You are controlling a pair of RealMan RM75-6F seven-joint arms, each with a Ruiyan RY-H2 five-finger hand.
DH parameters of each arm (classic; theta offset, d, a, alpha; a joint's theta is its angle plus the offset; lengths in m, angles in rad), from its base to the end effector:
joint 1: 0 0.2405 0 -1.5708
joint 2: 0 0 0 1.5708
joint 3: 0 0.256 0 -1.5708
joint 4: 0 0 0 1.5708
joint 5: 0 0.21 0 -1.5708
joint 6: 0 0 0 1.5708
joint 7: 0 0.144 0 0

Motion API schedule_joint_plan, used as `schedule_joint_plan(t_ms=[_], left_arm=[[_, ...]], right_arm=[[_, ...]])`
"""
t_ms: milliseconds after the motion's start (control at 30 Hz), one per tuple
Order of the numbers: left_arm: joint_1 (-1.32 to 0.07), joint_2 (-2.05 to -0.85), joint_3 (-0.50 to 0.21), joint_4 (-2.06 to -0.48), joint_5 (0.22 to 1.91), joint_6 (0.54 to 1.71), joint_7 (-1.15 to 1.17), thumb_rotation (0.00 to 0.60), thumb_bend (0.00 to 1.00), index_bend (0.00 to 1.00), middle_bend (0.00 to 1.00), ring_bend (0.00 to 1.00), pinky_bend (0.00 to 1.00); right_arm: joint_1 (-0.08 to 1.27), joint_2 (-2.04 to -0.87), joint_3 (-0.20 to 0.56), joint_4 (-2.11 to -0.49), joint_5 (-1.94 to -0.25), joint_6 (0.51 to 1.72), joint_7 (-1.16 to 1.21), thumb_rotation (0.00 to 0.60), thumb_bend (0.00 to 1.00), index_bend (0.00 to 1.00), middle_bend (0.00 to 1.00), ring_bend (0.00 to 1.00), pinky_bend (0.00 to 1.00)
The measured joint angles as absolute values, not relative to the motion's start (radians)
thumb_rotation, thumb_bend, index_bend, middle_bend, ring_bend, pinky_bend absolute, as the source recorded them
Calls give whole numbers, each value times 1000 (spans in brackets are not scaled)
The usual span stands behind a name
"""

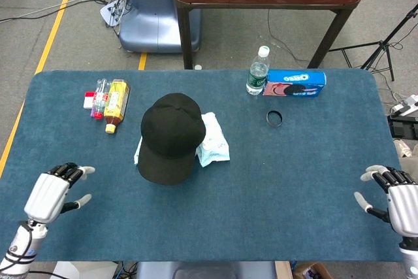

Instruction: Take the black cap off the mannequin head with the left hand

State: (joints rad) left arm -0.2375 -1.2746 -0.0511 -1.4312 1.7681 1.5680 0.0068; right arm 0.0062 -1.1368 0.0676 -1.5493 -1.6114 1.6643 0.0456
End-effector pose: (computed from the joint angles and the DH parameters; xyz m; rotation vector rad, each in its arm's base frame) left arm -0.2616 0.2196 0.1197 -1.6414 -0.5960 -1.1810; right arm -0.3083 -0.1581 0.1783 1.3260 -0.7607 1.0283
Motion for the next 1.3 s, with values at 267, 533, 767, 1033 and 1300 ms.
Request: schedule_joint_plan(t_ms=[267, 533, 767, 1033, 1300], left_arm=[[-314, -1304, -64, -1466, 1793, 1491, 109, 600, 0, 202, 436, 555, 635], [-367, -1346, -72, -1473, 1794, 1437, 164, 600, 0, 223, 438, 558, 636], [-381, -1398, -76, -1443, 1798, 1456, 175, 600, 0, 298, 453, 598, 673], [-398, -1435, -76, -1423, 1801, 1466, 191, 600, 0, 341, 482, 624, 698], [-419, -1471, -78, -1396, 1804, 1464, 225, 600, 0, 349, 486, 626, 703]], right_arm=[[9, -1126, 75, -1547, -1599, 1657, 74, 600, 226, 480, 389, 341, 382], [9, -1119, 77, -1545, -1596, 1655, 96, 600, 226, 480, 389, 341, 382], [8, -1115, 77, -1543, -1598, 1659, 107, 600, 226, 481, 389, 341, 382], [6, -1113, 77, -1542, -1599, 1662, 113, 600, 226, 480, 389, 341, 382], [4, -1111, 78, -1541, -1599, 1666, 123, 600, 226, 480, 389, 341, 382]])
